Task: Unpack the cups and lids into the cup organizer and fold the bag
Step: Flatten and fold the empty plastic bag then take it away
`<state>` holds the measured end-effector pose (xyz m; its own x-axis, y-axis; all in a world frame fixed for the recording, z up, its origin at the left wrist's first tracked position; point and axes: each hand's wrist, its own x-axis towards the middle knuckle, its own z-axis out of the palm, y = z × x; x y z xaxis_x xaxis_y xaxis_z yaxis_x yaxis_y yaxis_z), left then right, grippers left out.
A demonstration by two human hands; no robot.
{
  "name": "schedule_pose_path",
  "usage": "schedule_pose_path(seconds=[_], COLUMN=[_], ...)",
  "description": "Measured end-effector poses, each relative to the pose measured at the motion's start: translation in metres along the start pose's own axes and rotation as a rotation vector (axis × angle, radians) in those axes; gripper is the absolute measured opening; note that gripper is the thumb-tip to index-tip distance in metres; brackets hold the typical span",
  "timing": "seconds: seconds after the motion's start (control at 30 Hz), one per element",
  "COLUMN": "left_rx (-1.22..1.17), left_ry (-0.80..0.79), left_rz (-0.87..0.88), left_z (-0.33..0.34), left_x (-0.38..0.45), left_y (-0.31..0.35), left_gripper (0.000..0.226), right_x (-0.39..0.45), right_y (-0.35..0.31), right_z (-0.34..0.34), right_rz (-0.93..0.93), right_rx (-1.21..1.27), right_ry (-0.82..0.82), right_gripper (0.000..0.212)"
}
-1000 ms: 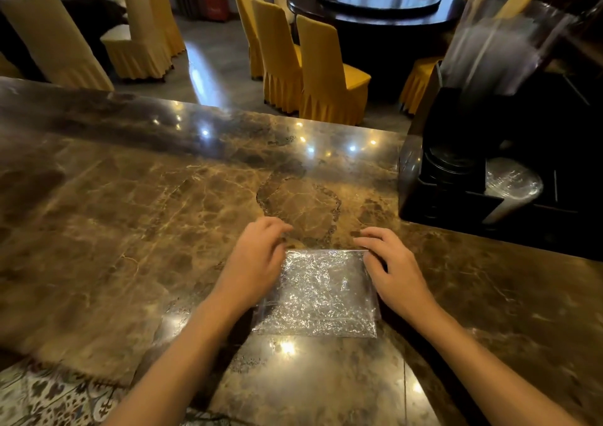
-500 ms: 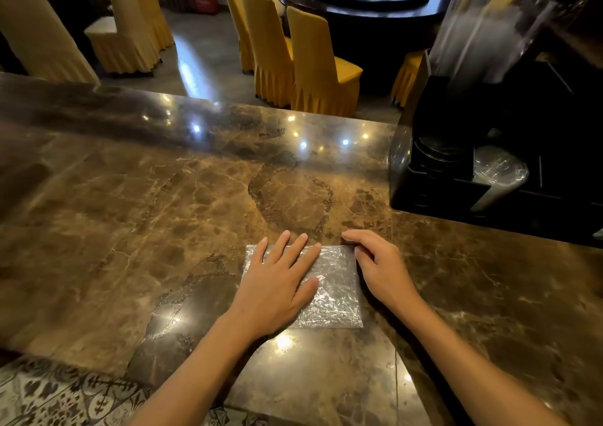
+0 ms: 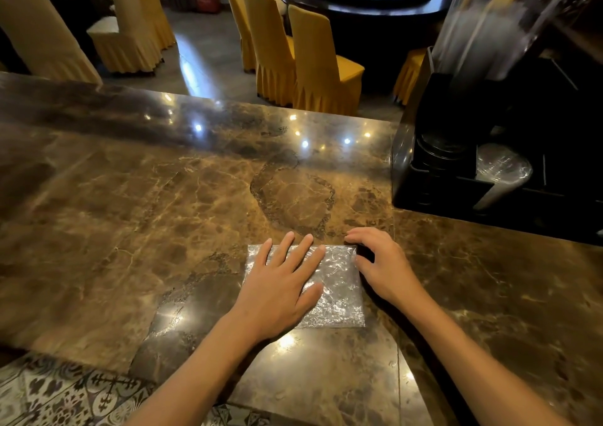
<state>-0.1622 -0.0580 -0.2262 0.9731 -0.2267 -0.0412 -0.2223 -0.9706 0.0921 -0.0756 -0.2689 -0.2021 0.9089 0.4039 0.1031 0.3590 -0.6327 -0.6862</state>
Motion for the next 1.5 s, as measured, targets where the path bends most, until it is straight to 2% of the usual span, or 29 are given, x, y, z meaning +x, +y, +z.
schedule_pose_path(seconds=[0.2, 0.3, 0.37, 0.43, 0.5, 0.57, 0.63, 0.8, 0.93, 1.23, 1.5], left_rx=[0.017, 0.033, 0.042, 0.036, 0.052, 0.12, 0.123, 0.047, 0.006, 0.032, 0.009], left_ry=[0.009, -0.002, -0.011, -0.012, -0.016, -0.025, -0.03, 0.017, 0.093, 0.098, 0.098], left_rz=[0.021, 0.028, 0.023, 0.021, 0.057, 0.095, 0.09, 0.041, -0.024, -0.039, -0.039], left_z=[0.002, 0.0, 0.0, 0.0, 0.0, 0.0, 0.0, -0.001, -0.001, 0.005, 0.006], left_x=[-0.007, -0.007, -0.007, -0.006, -0.006, -0.008, -0.009, -0.006, -0.008, -0.005, -0.004], left_y=[0.005, 0.005, 0.006, 0.007, 0.005, 0.003, 0.003, 0.006, 0.009, 0.01, 0.01], left_gripper=[0.063, 0.063, 0.063, 0.062, 0.062, 0.068, 0.072, 0.06, 0.056, 0.056, 0.057], right_x=[0.002, 0.0, -0.002, -0.005, -0.01, -0.015, -0.018, -0.023, -0.024, -0.024, -0.024], right_y=[0.0, -0.013, -0.033, -0.06, -0.087, -0.101, -0.098, -0.057, -0.036, -0.029, -0.03], right_z=[0.0, -0.003, 0.0, 0.014, 0.037, 0.061, 0.072, 0.062, 0.059, 0.066, 0.065], right_rz=[0.021, 0.079, 0.055, -0.035, -0.11, -0.116, -0.079, 0.02, 0.046, 0.022, 0.022], right_rx=[-0.035, -0.001, -0.032, -0.091, -0.173, -0.325, -0.434, -0.438, -0.538, -0.643, -0.622], right_ry=[0.011, 0.142, 0.226, 0.145, -0.05, -0.184, -0.228, -0.188, -0.161, -0.114, -0.118], right_gripper=[0.03, 0.03, 0.033, 0.038, 0.043, 0.052, 0.06, 0.066, 0.07, 0.065, 0.067])
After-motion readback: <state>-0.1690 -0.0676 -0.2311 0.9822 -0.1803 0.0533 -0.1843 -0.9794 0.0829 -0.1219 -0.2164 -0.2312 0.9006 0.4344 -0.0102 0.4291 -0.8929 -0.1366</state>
